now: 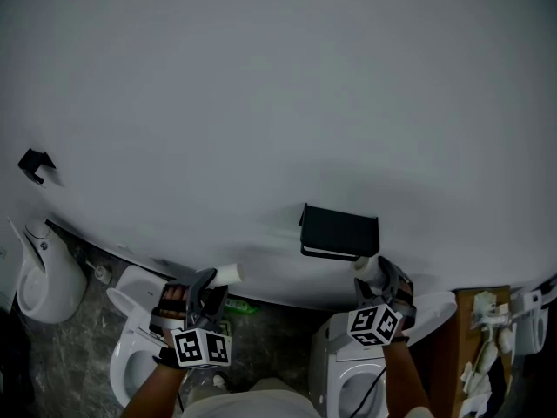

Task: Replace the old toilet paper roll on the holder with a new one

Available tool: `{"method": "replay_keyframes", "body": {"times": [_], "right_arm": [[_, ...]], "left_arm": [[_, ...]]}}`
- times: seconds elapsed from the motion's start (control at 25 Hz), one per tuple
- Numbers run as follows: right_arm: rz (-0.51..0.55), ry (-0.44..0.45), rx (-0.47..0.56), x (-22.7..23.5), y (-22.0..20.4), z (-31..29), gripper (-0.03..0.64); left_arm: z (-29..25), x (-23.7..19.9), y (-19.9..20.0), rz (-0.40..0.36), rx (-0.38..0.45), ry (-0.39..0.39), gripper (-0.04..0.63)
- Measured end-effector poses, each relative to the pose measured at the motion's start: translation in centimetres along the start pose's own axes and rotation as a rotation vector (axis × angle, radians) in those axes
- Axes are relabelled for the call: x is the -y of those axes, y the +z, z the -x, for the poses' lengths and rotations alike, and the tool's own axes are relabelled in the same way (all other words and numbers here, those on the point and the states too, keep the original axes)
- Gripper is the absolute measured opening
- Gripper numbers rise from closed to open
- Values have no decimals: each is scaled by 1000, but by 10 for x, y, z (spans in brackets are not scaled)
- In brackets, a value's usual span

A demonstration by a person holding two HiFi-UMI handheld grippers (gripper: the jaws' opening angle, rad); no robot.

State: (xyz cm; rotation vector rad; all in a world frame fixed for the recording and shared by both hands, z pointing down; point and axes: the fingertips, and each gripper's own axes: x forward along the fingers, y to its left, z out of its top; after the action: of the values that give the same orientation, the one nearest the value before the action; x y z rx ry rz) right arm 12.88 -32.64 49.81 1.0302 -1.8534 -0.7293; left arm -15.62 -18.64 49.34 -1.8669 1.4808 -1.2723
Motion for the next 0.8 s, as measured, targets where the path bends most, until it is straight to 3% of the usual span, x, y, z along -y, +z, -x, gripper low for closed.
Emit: {"method": "replay_keyframes", "body": {"times": [0.48,0.8], "right_arm": [[77,-1,71,-10,39,-6,302],[74,-80,101,-13,46,-3,302]], "left_arm": [[4,-1,-5,8,-7,3,181],[6,-1,-12,17,-16,3,181]]}}
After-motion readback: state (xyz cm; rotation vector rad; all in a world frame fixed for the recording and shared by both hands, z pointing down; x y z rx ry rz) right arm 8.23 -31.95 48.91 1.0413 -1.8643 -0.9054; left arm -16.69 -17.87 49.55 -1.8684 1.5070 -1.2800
